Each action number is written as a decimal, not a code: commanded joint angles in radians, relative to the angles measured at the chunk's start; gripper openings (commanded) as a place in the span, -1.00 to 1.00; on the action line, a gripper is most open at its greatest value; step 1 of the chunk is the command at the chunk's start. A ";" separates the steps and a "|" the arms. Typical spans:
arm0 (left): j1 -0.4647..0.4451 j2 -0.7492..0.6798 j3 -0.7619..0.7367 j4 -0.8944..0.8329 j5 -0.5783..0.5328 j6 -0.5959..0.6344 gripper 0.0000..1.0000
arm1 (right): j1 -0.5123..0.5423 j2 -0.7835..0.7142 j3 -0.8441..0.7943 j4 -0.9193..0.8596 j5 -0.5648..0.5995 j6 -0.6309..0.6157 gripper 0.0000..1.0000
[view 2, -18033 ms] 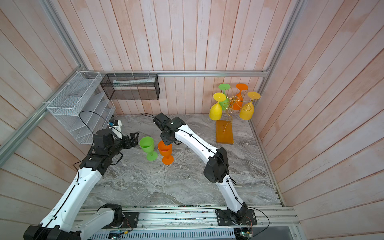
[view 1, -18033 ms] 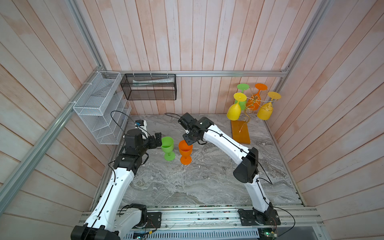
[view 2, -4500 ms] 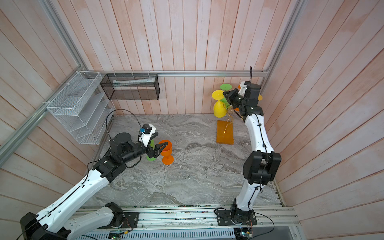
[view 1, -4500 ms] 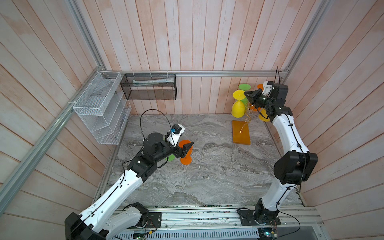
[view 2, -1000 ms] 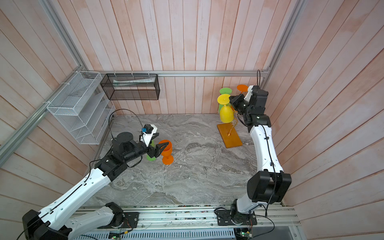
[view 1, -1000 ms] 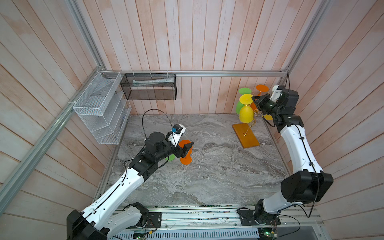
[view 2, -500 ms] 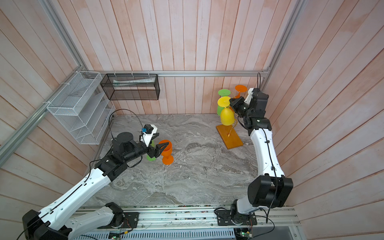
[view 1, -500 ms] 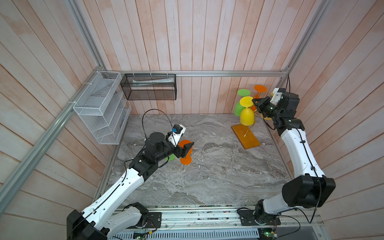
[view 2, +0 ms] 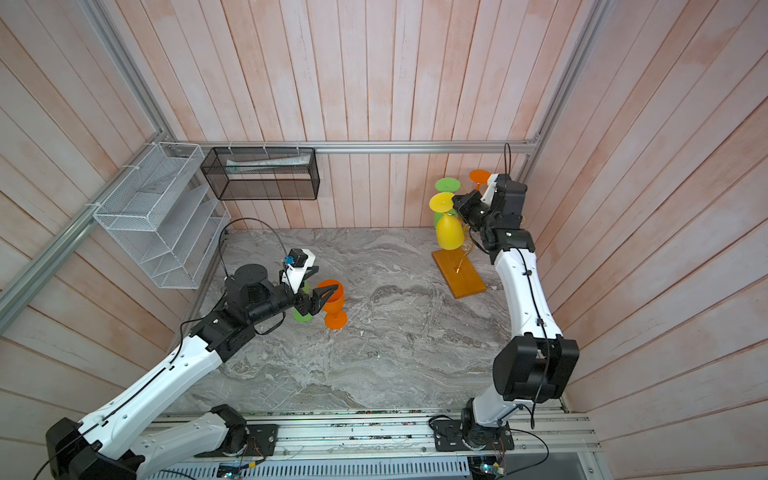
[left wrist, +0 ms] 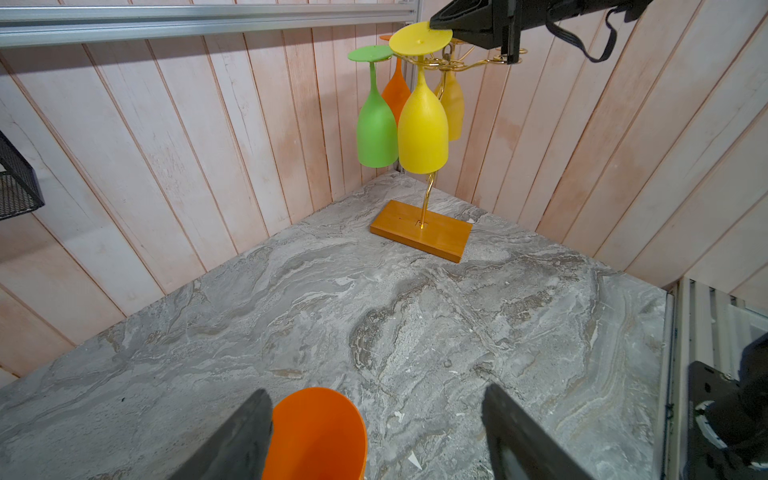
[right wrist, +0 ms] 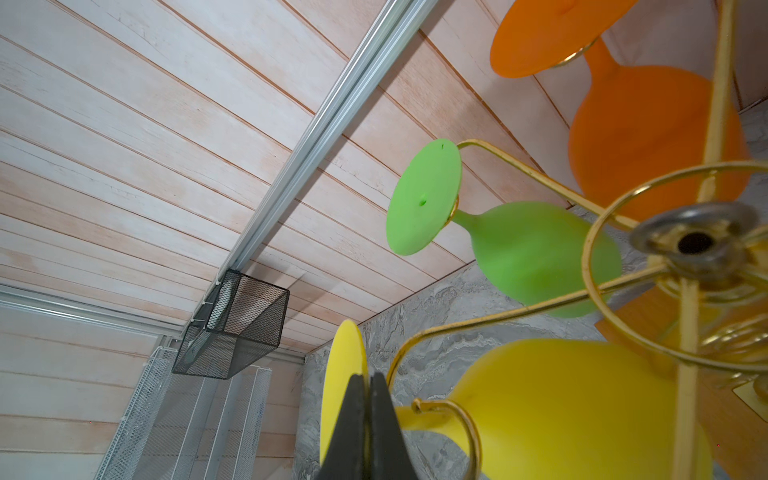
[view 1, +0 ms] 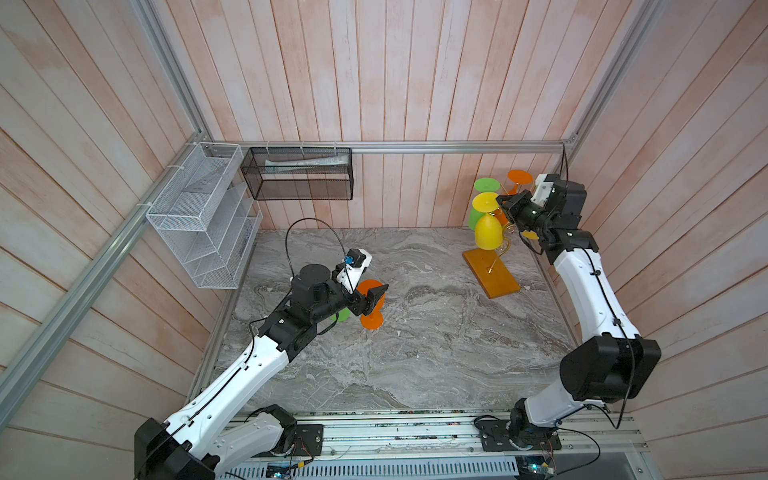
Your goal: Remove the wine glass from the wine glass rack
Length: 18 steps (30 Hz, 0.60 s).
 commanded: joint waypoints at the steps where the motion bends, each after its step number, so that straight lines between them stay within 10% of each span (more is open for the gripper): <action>1: -0.001 0.001 -0.001 0.008 0.005 -0.001 0.62 | 0.011 0.024 0.060 0.017 0.023 -0.028 -1.00; 18: -0.001 -0.002 -0.003 0.006 0.002 0.001 0.62 | -0.043 0.098 0.132 0.009 0.052 -0.028 -1.00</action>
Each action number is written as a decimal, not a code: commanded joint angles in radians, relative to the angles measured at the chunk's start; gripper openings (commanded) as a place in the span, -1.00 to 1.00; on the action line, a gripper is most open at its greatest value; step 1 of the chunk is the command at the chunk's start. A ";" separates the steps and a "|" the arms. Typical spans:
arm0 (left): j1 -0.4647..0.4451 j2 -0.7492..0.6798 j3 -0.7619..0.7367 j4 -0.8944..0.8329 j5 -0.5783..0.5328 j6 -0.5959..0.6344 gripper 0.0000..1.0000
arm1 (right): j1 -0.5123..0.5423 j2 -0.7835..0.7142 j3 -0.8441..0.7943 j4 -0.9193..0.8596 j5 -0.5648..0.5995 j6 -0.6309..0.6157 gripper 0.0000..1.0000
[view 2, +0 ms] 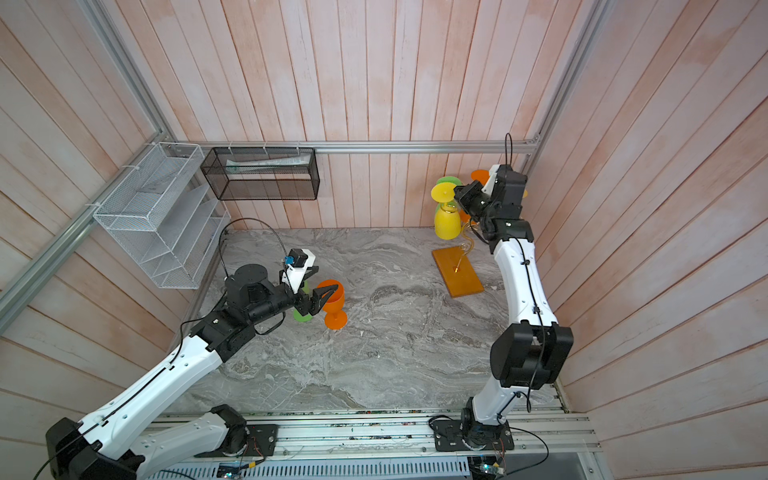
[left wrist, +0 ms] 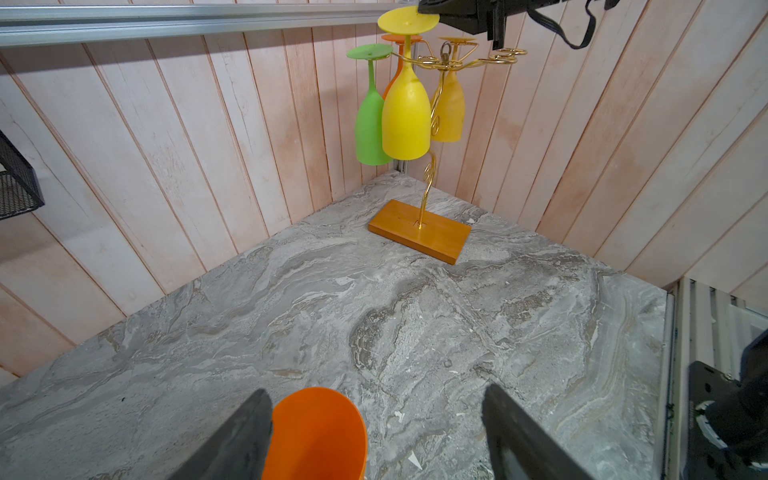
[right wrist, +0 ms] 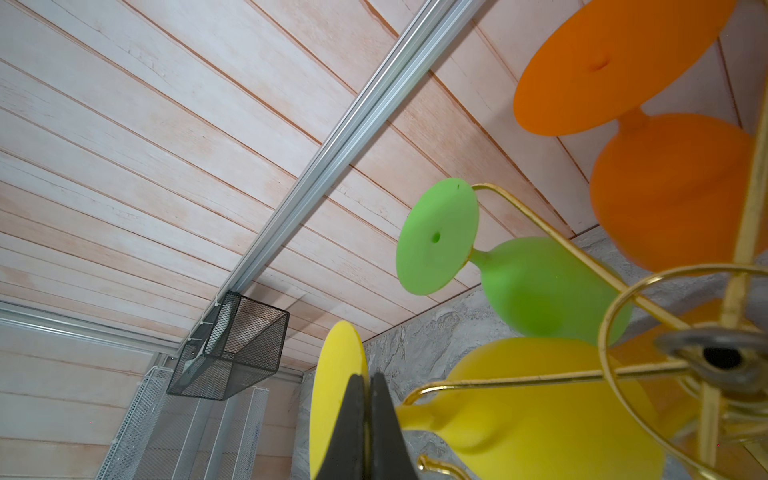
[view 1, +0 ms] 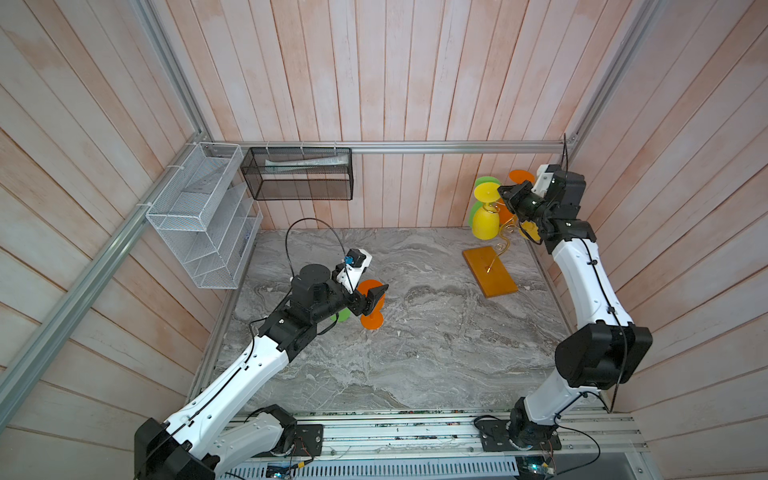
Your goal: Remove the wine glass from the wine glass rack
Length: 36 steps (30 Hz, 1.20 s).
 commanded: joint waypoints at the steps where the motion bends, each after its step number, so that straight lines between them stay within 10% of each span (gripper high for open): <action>1: -0.002 -0.002 -0.003 0.006 0.002 0.001 0.62 | -0.032 0.012 0.012 0.020 0.033 -0.019 -1.00; 36: -0.001 0.008 0.000 0.008 0.009 -0.001 0.62 | -0.091 -0.105 -0.152 0.084 0.057 0.032 -1.00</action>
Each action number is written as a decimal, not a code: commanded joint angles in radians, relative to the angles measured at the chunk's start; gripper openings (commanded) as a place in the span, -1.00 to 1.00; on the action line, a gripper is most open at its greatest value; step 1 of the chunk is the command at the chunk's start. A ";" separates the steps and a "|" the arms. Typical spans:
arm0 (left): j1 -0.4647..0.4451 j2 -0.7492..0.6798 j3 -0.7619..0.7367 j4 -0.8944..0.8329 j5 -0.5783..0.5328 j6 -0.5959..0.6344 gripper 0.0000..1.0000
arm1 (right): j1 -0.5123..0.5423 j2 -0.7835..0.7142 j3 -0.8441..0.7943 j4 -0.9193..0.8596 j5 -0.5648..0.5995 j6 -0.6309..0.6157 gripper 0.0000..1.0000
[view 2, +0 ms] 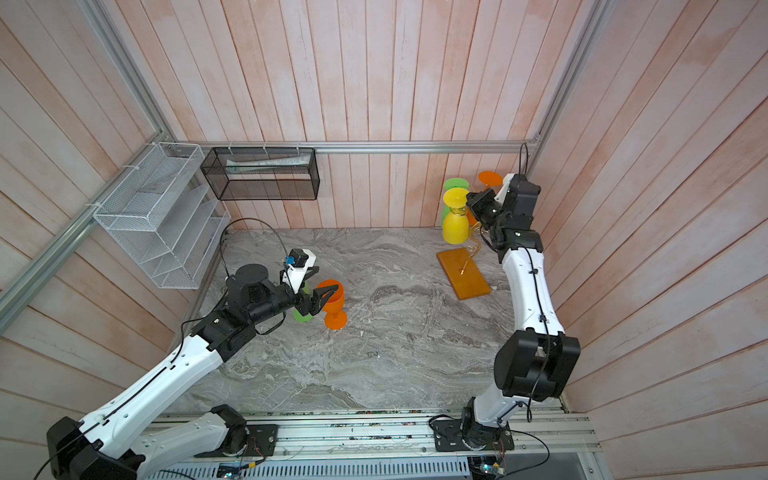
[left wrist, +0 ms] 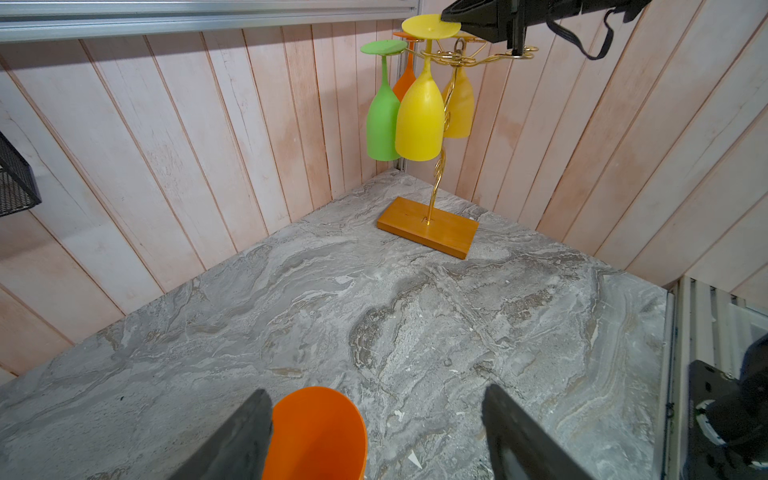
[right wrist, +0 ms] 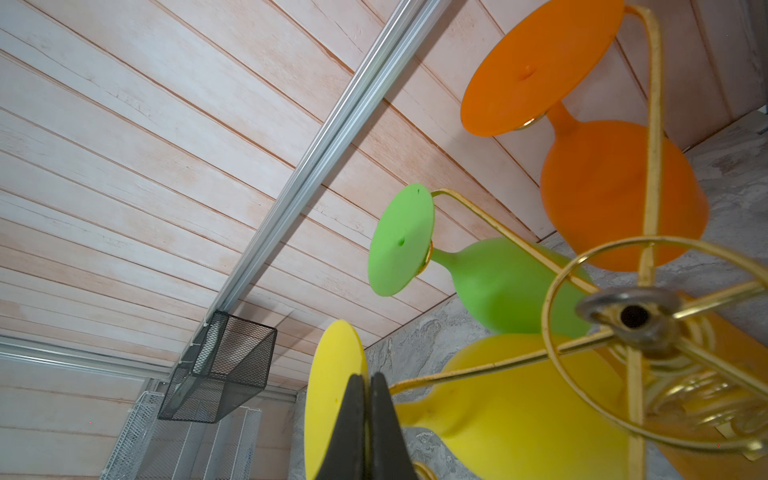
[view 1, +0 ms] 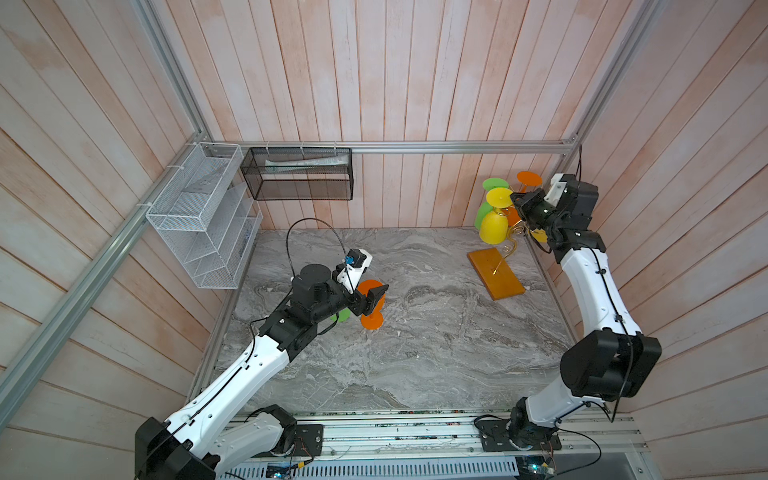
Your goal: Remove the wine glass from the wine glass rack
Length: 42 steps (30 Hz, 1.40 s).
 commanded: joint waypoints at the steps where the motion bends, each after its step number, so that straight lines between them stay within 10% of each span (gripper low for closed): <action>1: -0.002 0.000 0.001 0.008 0.008 -0.002 0.62 | -0.025 -0.029 -0.015 0.019 0.065 0.009 -1.00; 42: -0.002 -0.015 -0.003 0.011 0.020 -0.009 0.62 | -0.125 -0.264 -0.379 0.271 0.183 0.316 -1.00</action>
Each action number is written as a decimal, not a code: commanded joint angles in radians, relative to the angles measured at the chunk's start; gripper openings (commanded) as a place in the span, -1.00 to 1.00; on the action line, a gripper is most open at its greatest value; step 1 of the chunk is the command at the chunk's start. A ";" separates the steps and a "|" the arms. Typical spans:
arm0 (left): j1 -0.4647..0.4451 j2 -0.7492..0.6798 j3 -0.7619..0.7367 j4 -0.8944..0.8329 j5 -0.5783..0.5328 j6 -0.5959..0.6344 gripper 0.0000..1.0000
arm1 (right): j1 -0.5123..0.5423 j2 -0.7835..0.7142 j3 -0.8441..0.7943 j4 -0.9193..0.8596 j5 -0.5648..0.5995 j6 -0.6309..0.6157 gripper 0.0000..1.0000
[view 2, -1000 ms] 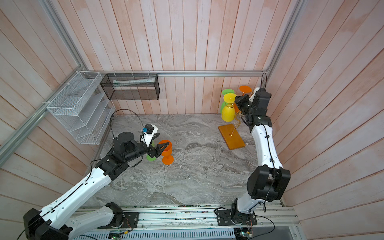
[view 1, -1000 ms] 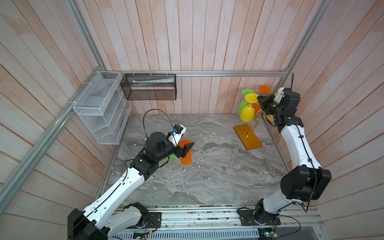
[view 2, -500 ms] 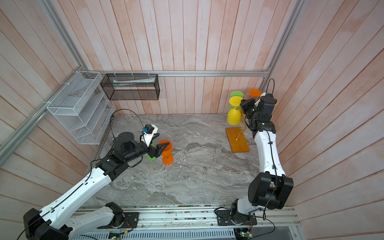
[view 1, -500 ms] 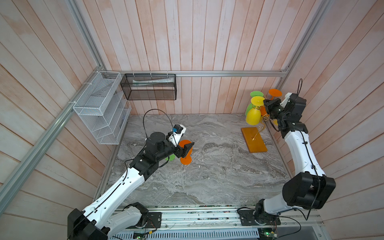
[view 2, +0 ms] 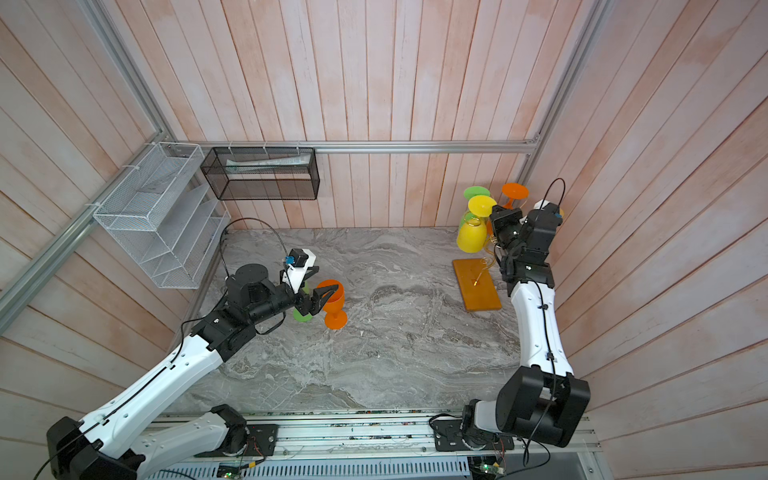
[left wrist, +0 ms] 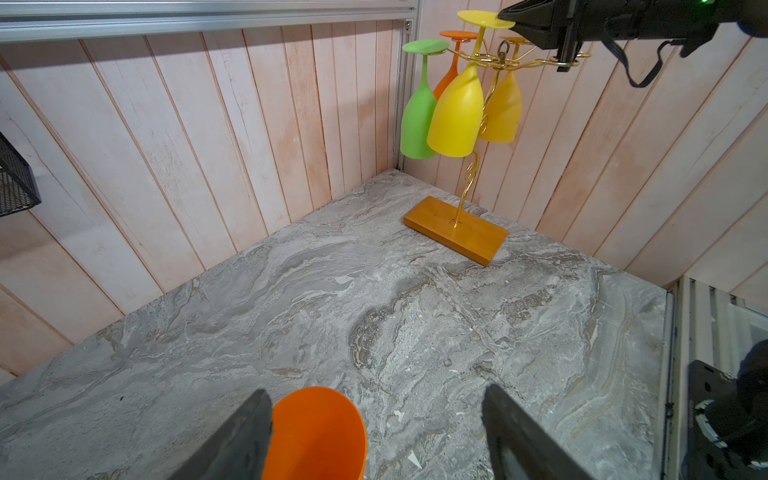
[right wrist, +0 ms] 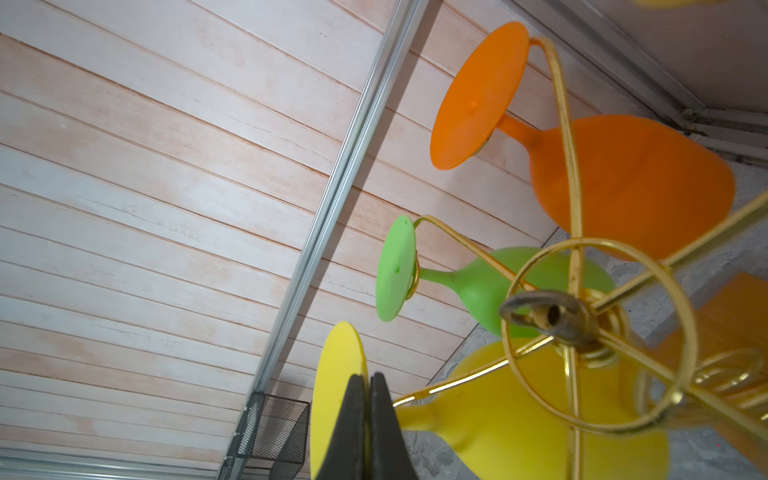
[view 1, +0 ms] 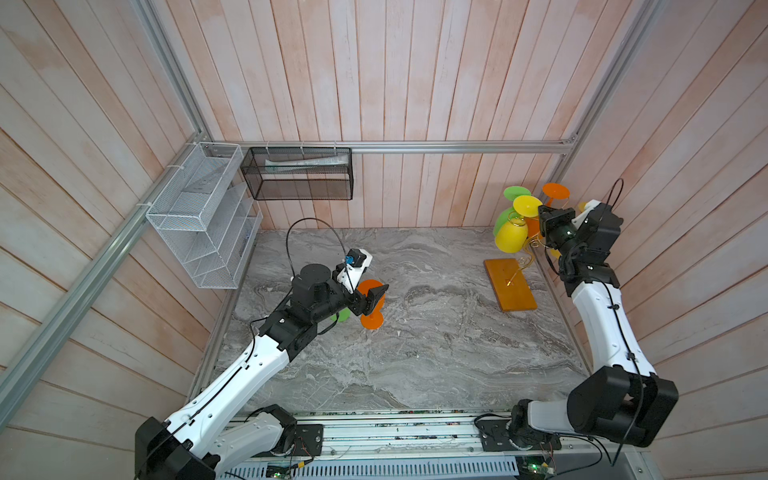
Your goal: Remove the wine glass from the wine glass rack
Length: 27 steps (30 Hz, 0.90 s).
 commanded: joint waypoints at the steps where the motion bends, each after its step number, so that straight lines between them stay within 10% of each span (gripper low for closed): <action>1: -0.001 -0.015 -0.003 0.011 0.019 -0.009 0.62 | -0.018 -0.013 -0.015 0.014 0.070 0.044 -1.00; 27: -0.001 -0.032 -0.004 0.011 0.018 -0.016 0.62 | -0.018 -0.043 0.004 -0.092 0.139 0.115 -1.00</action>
